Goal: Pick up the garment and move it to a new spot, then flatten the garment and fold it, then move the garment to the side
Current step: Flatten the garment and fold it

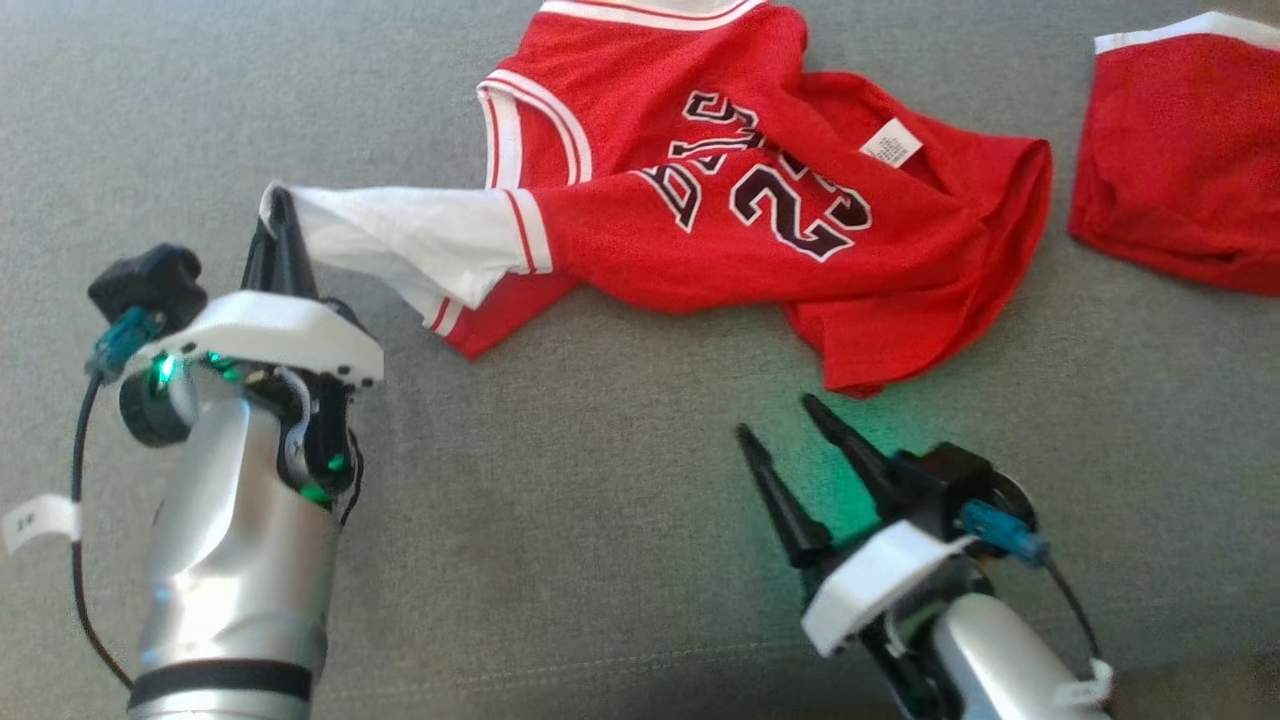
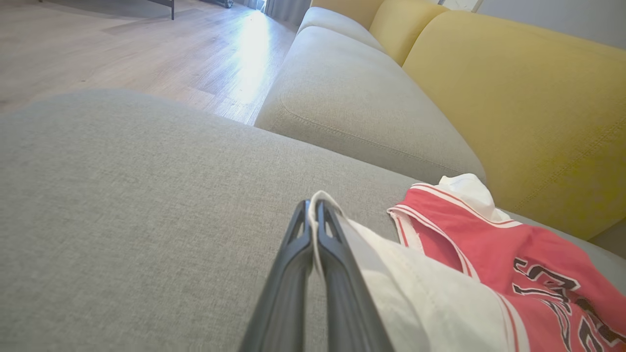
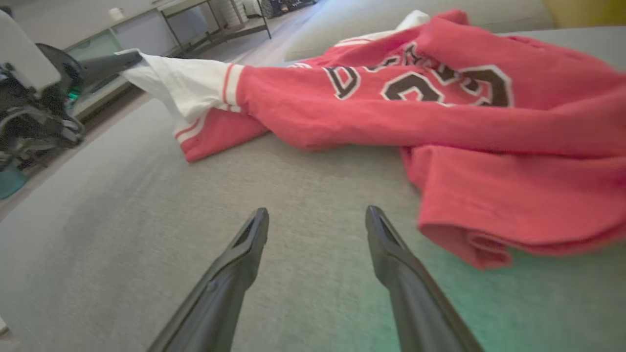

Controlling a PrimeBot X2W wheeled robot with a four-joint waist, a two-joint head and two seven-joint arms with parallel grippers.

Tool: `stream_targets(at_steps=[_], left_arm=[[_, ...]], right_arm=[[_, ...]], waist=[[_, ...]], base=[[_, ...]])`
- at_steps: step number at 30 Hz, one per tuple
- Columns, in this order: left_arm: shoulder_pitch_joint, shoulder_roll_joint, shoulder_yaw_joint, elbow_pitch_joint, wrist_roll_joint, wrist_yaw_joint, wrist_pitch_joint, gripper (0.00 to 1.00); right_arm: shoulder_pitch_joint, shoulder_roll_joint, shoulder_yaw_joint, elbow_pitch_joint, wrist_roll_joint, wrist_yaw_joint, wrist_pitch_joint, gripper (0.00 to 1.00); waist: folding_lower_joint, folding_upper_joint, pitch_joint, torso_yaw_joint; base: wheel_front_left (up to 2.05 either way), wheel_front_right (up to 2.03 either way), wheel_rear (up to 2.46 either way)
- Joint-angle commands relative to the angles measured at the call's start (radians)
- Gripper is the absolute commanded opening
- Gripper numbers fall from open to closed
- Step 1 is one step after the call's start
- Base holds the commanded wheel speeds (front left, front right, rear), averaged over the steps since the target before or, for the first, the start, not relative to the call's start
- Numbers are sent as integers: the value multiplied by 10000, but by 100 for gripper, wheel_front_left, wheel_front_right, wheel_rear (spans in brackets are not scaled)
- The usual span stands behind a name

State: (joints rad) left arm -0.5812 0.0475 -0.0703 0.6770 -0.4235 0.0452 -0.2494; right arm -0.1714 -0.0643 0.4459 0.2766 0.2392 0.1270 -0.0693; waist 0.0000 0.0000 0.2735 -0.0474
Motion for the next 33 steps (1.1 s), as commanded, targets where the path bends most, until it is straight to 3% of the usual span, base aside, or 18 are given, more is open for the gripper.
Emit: stream_targets(at_steps=[1, 10, 33], left_arm=[[-10, 204, 385, -389, 128, 71, -123, 0], [179, 157, 376, -471, 254, -2, -123, 0], [-80, 82, 71, -480, 284, -79, -124, 0]], right_arm=[[229, -75, -76, -300, -36, 37, 33, 100], [555, 42, -1776, 366, -963, 37, -352, 100], [-871, 140, -1683, 2023, -773, 37, -1326, 100]], waist=[[0, 0, -93, -95], [0, 0, -212, -323], [0, 0, 279, 105]], base=[[0, 0, 0], [0, 0, 0], [0, 0, 0]])
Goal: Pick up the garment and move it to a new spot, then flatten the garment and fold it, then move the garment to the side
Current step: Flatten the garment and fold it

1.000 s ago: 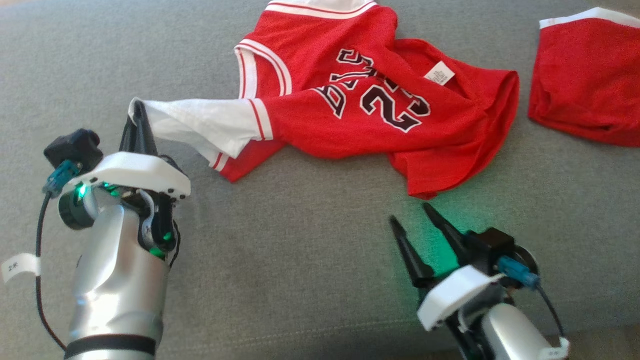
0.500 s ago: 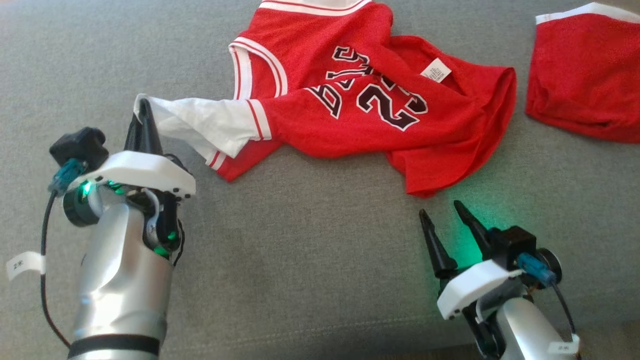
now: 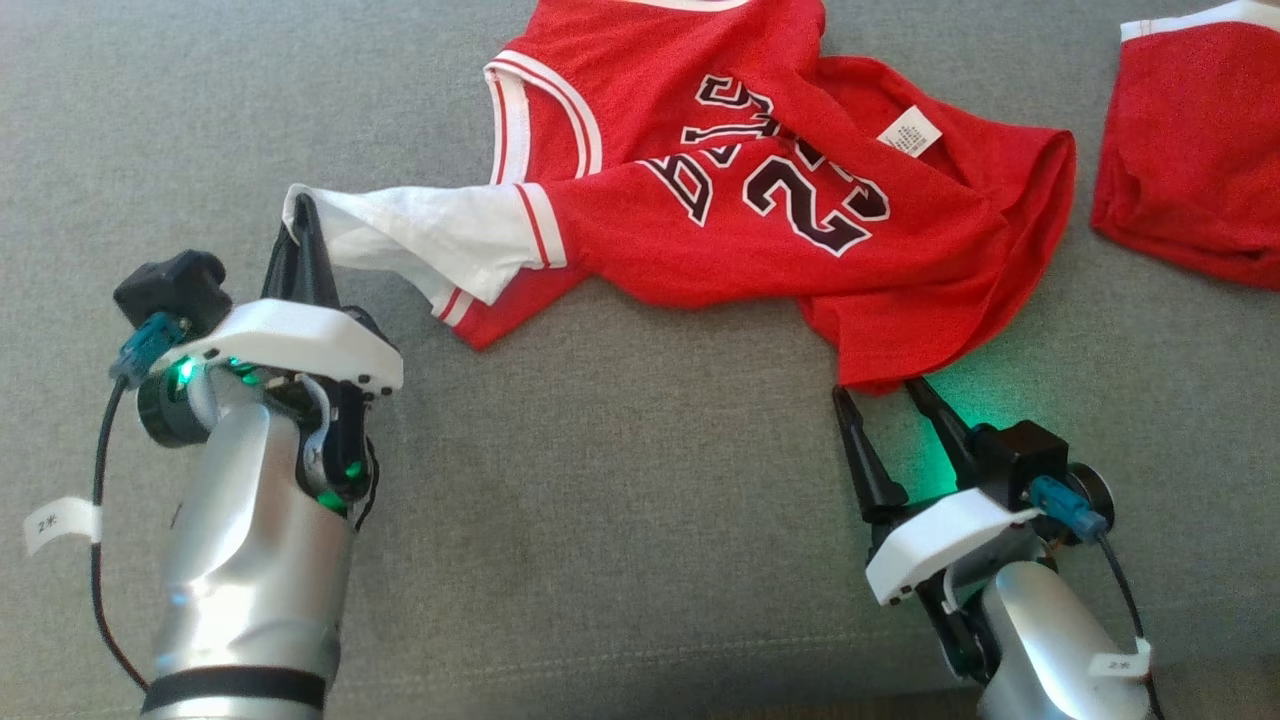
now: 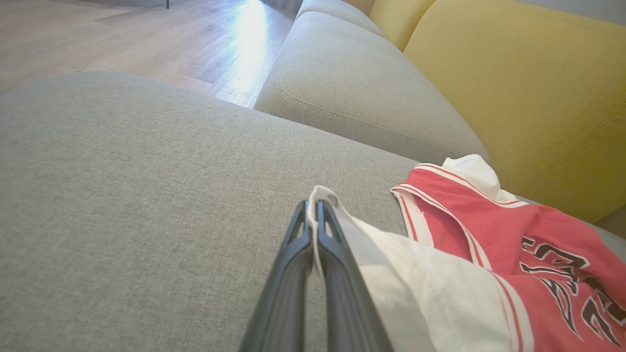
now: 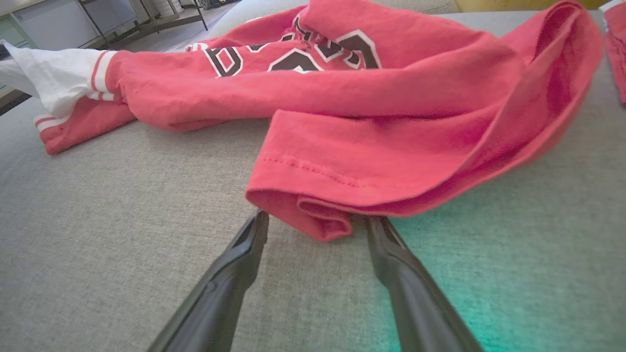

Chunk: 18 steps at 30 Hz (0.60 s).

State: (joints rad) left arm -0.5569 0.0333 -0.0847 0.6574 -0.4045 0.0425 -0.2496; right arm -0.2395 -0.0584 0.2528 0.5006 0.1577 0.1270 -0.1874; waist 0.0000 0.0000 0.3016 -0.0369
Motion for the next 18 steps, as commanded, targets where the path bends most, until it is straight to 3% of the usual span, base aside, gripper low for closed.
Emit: stream_targets(at_steps=[1, 8, 9, 12, 18], left_arm=[[-333, 223, 216, -279, 90, -52, -122, 0], [-388, 215, 220, -228, 81, -63, -122, 0], [-391, 214, 222, -224, 81, -65, -122, 0], [-391, 212, 227, -217, 86, -72, -122, 0], [-341, 211, 267, -237, 99, -75, -122, 0]], right_arm=[[-216, 80, 260, -185, 55, 37, -162, 100], [-342, 81, 367, -17, 175, 37, -284, 100], [-357, 81, 380, 1, 190, 37, -298, 65], [-385, 81, 436, 46, 232, 37, -337, 0], [-366, 81, 469, 107, 264, 37, -362, 0]], waist=[[0, 0, 3, 10], [0, 0, -4, 73], [0, 0, -8, 78], [0, 0, -29, 89], [0, 0, -128, 99]], base=[[0, 0, 0], [0, 0, 0], [0, 0, 0], [0, 0, 0], [0, 0, 0]])
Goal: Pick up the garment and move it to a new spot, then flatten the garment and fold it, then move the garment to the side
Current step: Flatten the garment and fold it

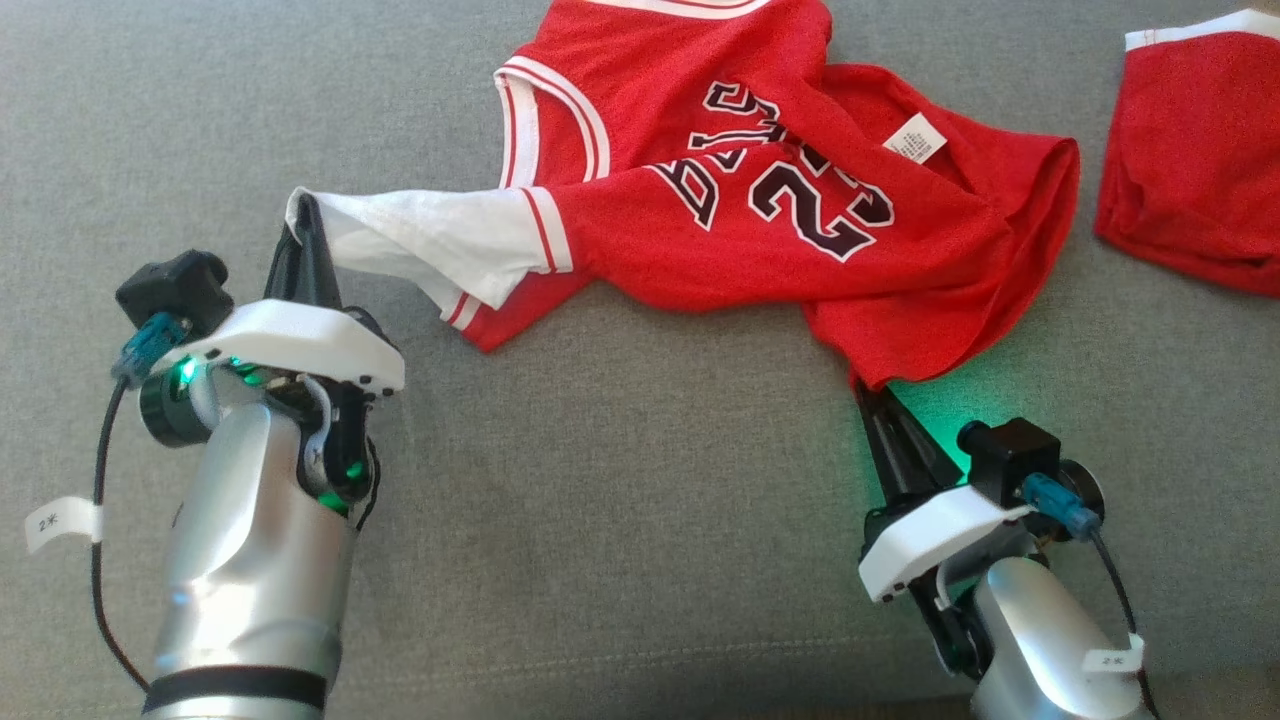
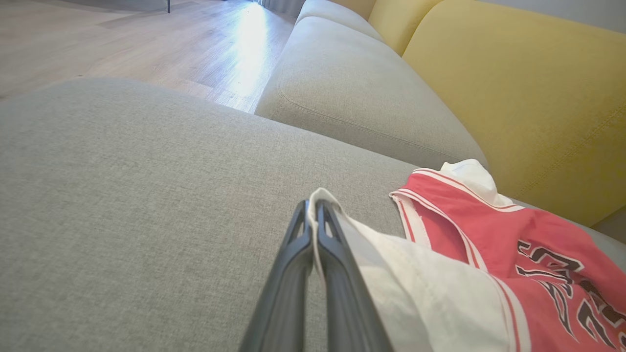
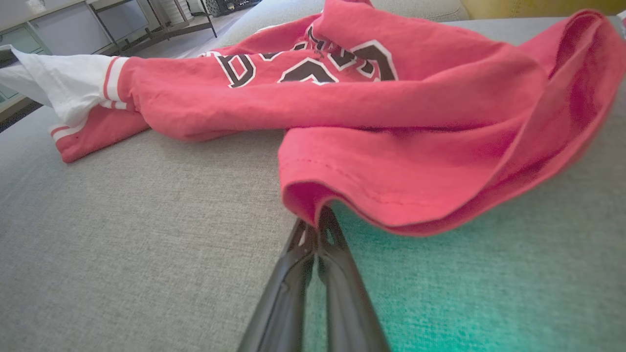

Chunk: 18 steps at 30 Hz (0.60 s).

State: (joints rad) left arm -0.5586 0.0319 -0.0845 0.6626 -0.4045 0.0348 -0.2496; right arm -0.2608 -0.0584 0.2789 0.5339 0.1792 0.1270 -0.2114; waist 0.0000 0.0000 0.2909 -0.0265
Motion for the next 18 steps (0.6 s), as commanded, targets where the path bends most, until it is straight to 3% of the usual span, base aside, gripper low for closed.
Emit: stream_targets(at_steps=[1, 8, 12, 18], left_arm=[[-310, 233, 291, -324, 104, 2, -122, 0], [-7, 321, 456, -795, 240, -49, -122, 0], [225, 438, 478, -1329, 464, -147, -122, 0], [491, 609, 433, -2437, 828, -204, -122, 0]], right_arm=[[-147, 81, 177, -265, 18, 37, -119, 0], [-12, -245, 288, -1220, -165, 37, 305, 0], [-185, -1294, 760, -2527, 502, 37, 951, 0], [-772, -3000, 387, -4559, 1594, 37, 2099, 0]], waist=[[0, 0, -39, -7], [0, 0, -459, 3], [0, 0, -896, 23], [0, 0, -1580, 164]], base=[[0, 0, 0], [0, 0, 0], [0, 0, 0], [0, 0, 0]])
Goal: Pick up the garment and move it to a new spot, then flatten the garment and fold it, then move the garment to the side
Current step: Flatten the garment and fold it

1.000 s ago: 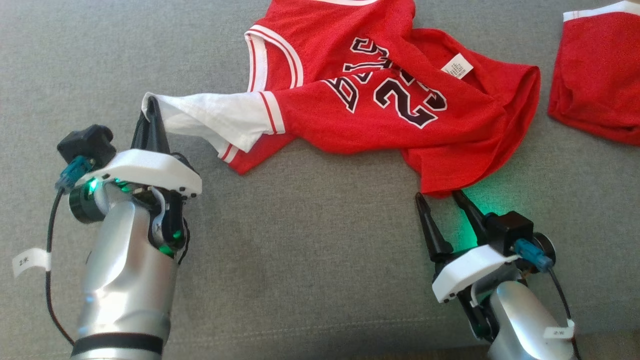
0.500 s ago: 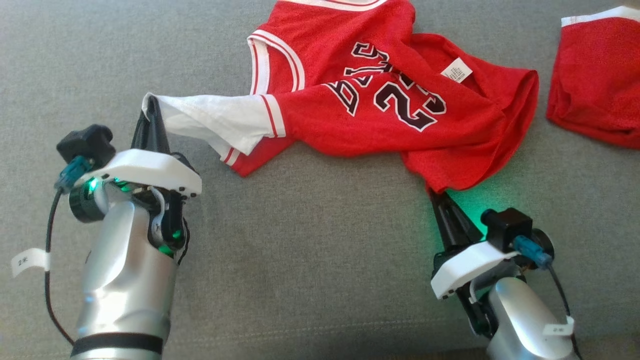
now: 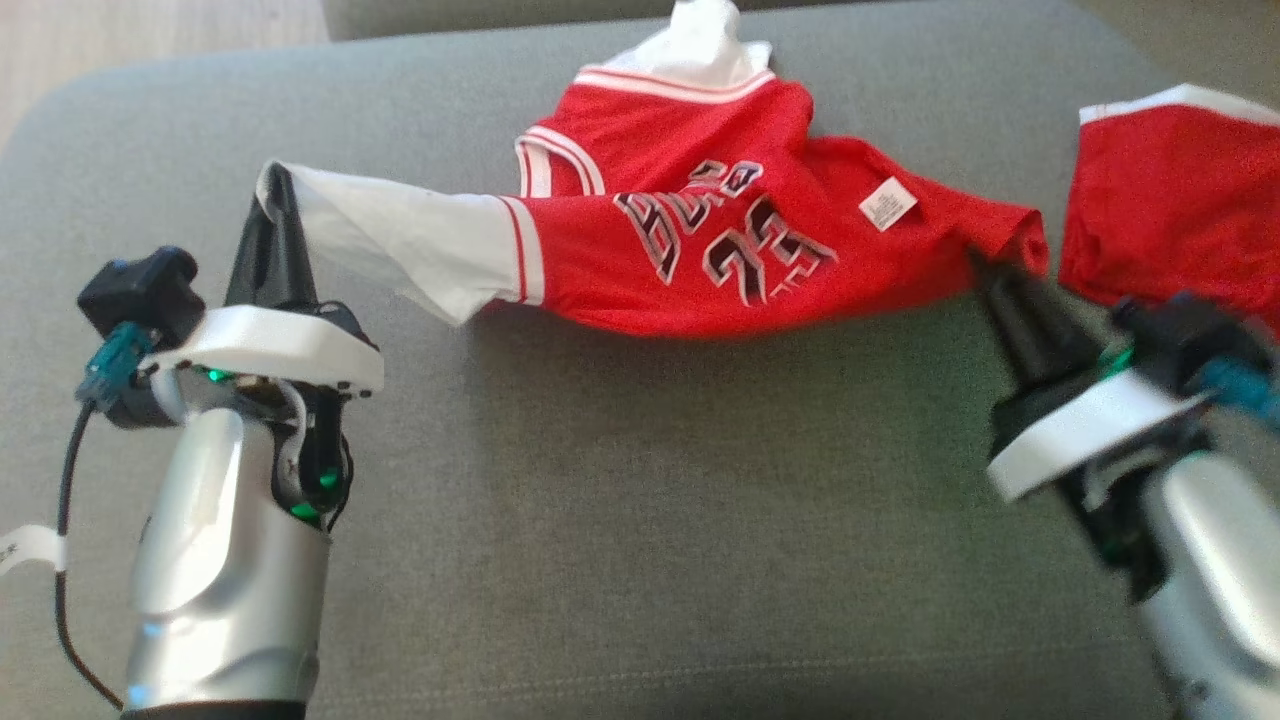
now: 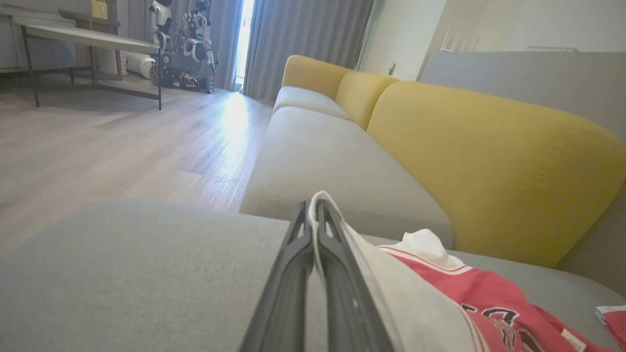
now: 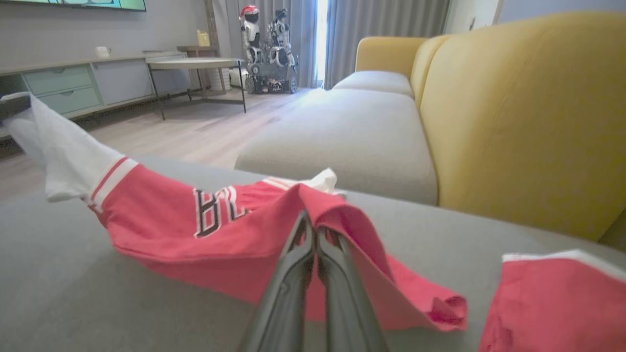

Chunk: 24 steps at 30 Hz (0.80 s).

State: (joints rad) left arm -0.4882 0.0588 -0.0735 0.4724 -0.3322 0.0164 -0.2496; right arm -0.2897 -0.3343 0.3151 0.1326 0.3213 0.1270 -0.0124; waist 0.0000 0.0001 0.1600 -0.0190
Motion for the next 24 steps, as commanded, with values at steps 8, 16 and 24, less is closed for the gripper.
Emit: stream_targets(at_steps=[8, 16, 24], left_arm=[[47, 551, 422, -2226, 298, 52, -121, 0], [496, 1100, 219, -4578, 632, 87, 651, 0], [1564, 1866, 23, -7470, 844, 45, 2445, 0]], right_arm=[[-1359, -1339, -637, -1659, 843, 37, 993, 0], [-1714, -1844, -1172, -2457, 1052, 37, 1746, 0], [-1059, -2148, -2097, -3728, 1193, 37, 2853, 0]], waist=[[0, -1, -1024, 253], [0, -1, -1578, 370], [0, -1, -1894, 379]], base=[[0, 0, 0], [0, 0, 0], [0, 0, 0]])
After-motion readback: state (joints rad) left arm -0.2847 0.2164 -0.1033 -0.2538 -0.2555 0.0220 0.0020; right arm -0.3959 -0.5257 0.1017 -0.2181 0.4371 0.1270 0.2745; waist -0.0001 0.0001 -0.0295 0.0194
